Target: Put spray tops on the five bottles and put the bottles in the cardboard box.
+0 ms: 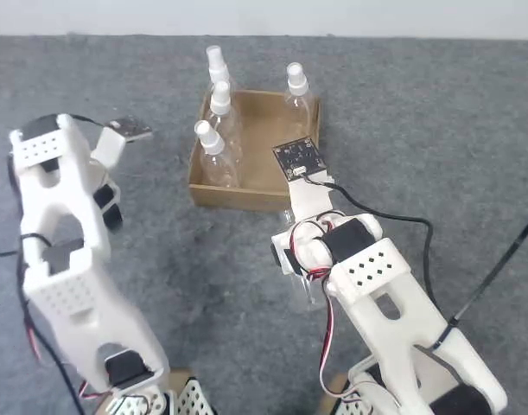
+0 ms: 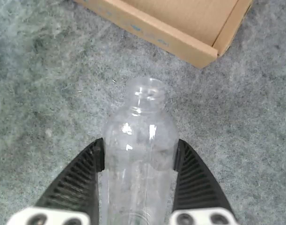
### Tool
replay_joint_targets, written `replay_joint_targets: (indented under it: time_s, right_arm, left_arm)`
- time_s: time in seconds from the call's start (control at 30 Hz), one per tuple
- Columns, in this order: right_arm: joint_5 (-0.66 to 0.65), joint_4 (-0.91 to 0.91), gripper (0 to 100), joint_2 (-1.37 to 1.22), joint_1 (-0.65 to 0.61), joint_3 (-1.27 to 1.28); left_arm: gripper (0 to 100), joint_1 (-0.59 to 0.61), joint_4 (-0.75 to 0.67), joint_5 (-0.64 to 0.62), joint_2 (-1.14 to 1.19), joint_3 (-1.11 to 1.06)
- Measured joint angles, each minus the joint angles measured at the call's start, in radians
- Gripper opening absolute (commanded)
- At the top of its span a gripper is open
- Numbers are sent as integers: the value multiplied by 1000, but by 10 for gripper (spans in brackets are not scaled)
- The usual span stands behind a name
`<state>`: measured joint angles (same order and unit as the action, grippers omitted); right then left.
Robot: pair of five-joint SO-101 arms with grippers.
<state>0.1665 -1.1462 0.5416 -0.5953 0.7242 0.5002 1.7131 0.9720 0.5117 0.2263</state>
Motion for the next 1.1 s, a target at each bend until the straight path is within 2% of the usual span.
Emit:
replay_joint_targets:
  time_s: [0.37, 0.6, 0.8, 1.1]
  right_arm:
    - [0, -3, 20, 17, 0, 0]
    - [0, -46, 20, 203, 0, 40]
    - [0, 46, 20, 331, 0, 172]
    - [0, 55, 20, 414, 0, 181]
  left_arm:
    - [11, 5, 5, -14, -331, -124]
    - [10, 5, 8, -120, -454, -124]
    - [10, -6, 8, -229, -560, -135]
    - [10, -60, -26, -334, -806, -344]
